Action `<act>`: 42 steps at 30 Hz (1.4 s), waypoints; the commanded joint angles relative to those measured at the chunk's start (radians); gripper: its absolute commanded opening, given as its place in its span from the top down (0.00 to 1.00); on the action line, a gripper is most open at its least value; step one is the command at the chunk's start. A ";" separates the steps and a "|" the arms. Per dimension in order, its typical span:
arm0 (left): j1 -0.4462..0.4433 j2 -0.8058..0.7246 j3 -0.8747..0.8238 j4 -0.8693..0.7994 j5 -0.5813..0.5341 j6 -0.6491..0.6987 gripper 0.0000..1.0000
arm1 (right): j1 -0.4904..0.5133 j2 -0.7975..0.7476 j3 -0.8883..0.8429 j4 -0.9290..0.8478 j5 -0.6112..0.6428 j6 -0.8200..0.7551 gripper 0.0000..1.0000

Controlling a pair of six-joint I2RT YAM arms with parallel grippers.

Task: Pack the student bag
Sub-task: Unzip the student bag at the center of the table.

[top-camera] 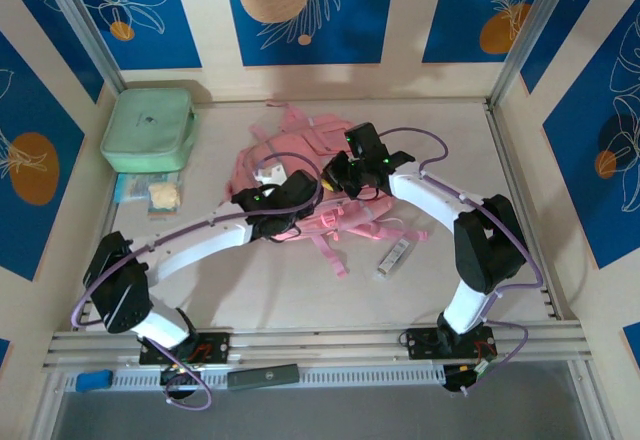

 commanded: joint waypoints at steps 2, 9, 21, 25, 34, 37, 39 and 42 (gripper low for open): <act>0.000 0.072 0.040 0.107 0.112 0.067 0.51 | 0.001 -0.027 0.051 0.027 -0.019 -0.002 1.00; 0.020 0.110 0.023 0.147 0.077 0.036 0.56 | 0.001 -0.028 0.046 0.020 -0.024 -0.003 1.00; 0.038 0.060 -0.042 0.069 0.022 -0.106 0.63 | 0.004 -0.022 0.045 0.024 -0.025 -0.001 1.00; 0.038 0.051 -0.051 0.068 0.026 -0.123 0.60 | 0.003 -0.016 0.048 0.022 -0.028 0.002 1.00; 0.070 0.099 0.009 0.074 0.009 -0.096 0.60 | 0.010 -0.016 0.051 0.017 -0.020 0.000 1.00; 0.081 0.126 0.018 0.086 0.003 -0.103 0.61 | 0.011 -0.018 0.050 0.019 -0.019 0.001 1.00; 0.089 0.142 0.019 0.146 0.023 -0.078 0.63 | 0.012 -0.016 0.049 0.020 -0.022 0.002 1.00; 0.091 0.158 0.026 0.179 0.015 -0.059 0.66 | 0.013 -0.016 0.048 0.020 -0.023 0.001 1.00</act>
